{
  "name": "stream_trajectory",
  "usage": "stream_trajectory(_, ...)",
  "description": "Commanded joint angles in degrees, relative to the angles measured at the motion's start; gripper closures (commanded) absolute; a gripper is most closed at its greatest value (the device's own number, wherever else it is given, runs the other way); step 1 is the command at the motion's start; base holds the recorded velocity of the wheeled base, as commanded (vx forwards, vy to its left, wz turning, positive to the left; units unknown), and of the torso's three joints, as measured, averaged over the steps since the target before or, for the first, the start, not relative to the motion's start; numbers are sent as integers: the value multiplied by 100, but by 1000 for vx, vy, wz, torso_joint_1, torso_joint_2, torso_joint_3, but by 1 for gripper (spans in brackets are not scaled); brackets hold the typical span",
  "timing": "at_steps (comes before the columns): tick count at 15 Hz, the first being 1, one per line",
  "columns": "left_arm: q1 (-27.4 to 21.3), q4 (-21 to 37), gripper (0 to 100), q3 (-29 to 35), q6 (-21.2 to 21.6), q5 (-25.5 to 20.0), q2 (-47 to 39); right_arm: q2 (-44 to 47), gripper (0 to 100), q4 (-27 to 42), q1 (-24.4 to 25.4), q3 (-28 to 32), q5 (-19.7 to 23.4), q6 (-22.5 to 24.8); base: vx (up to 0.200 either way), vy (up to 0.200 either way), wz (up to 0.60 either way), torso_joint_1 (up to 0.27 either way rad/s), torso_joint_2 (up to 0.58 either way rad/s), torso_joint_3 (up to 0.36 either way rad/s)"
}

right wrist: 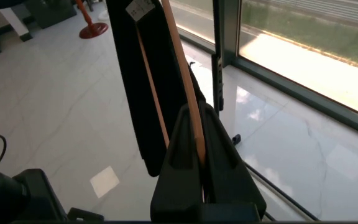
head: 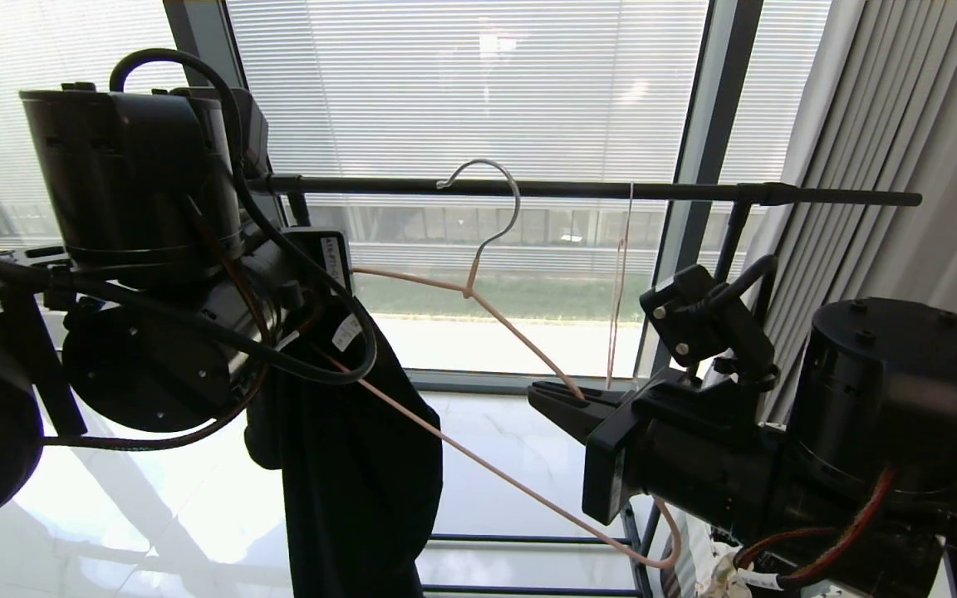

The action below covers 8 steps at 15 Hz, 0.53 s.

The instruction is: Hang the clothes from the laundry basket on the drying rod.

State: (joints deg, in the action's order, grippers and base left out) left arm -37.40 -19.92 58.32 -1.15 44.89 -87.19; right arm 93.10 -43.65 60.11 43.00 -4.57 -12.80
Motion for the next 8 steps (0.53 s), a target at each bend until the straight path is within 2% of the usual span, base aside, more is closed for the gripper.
stream_trajectory(1, -189, -3, 100, -22, -8, -6, 79, 165, 100, -12, -8, 77, 18, -3, 0, 0, 0, 0, 0, 0)
stream_trajectory(3, -452, -3, 100, -66, -35, -85, 132, 340, 100, -12, -17, 279, 26, -12, 0, 0, 0, 0, 0, 0)
stream_trajectory(6, -514, 23, 100, -304, 9, -859, 431, 437, 100, -3, -17, 376, 308, -3, 0, 0, 0, 0, 0, 0)
stream_trajectory(8, -400, 129, 100, -435, 150, -1061, 580, 437, 100, -3, -17, 367, 457, 6, 0, 0, 0, 0, 0, 0)
